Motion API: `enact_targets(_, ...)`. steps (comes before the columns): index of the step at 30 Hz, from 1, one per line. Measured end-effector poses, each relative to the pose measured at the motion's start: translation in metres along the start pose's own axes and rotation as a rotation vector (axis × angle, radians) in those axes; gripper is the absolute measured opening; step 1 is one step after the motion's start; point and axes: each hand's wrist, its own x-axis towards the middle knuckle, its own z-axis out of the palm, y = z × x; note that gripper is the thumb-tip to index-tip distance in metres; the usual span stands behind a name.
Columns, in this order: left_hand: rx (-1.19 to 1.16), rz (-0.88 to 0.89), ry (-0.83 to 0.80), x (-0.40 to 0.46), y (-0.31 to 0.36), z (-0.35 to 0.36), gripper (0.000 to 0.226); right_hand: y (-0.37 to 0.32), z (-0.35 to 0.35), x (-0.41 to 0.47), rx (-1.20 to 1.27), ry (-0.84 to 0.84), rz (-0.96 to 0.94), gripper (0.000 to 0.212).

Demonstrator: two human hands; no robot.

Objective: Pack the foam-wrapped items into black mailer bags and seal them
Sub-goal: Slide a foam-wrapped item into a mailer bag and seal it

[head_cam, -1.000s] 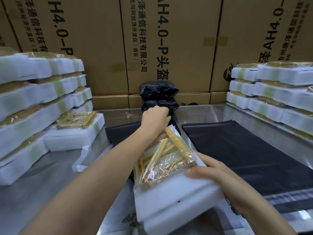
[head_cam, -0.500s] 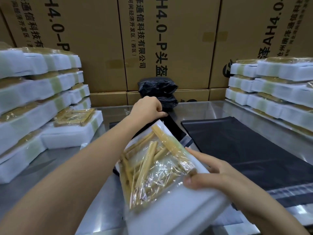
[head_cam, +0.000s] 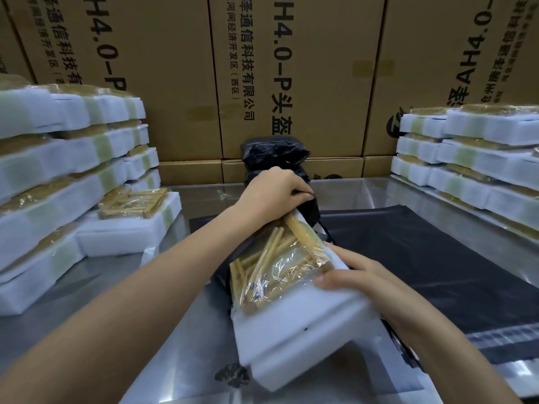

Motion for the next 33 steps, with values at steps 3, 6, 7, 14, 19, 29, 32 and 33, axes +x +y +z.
enact_targets(3,0.032,0.094,-0.051,0.0,0.015,0.0,0.02,-0.001,0.0,0.006,0.024,-0.006,0.014,0.048)
enact_targets(6,0.163,0.176,-0.079,-0.005,0.018,0.0,0.022,0.004,-0.002,0.01,0.055,0.064,0.038,0.048)
enact_targets(7,0.212,0.171,-0.057,-0.007,0.015,-0.002,0.023,0.006,-0.002,0.01,0.068,0.092,0.039,0.05)
enact_targets(14,0.37,0.148,0.008,-0.012,0.012,-0.015,0.027,0.008,0.003,0.006,0.033,0.243,0.05,0.084)
enact_targets(19,0.464,0.147,-0.112,0.008,0.037,-0.02,0.019,0.0,0.011,0.007,-0.004,0.276,0.008,0.075)
enact_targets(29,0.799,0.329,-0.527,0.032,0.082,-0.009,0.012,-0.004,0.015,0.014,-0.086,0.283,-0.031,0.071)
enact_targets(32,0.797,0.315,-0.581,0.033,0.083,0.002,0.008,-0.006,0.017,0.014,-0.113,0.28,-0.034,0.074)
enact_targets(33,0.772,0.282,-0.61,0.033,0.083,0.005,0.008,-0.007,0.017,0.014,-0.12,0.274,-0.035,0.072)
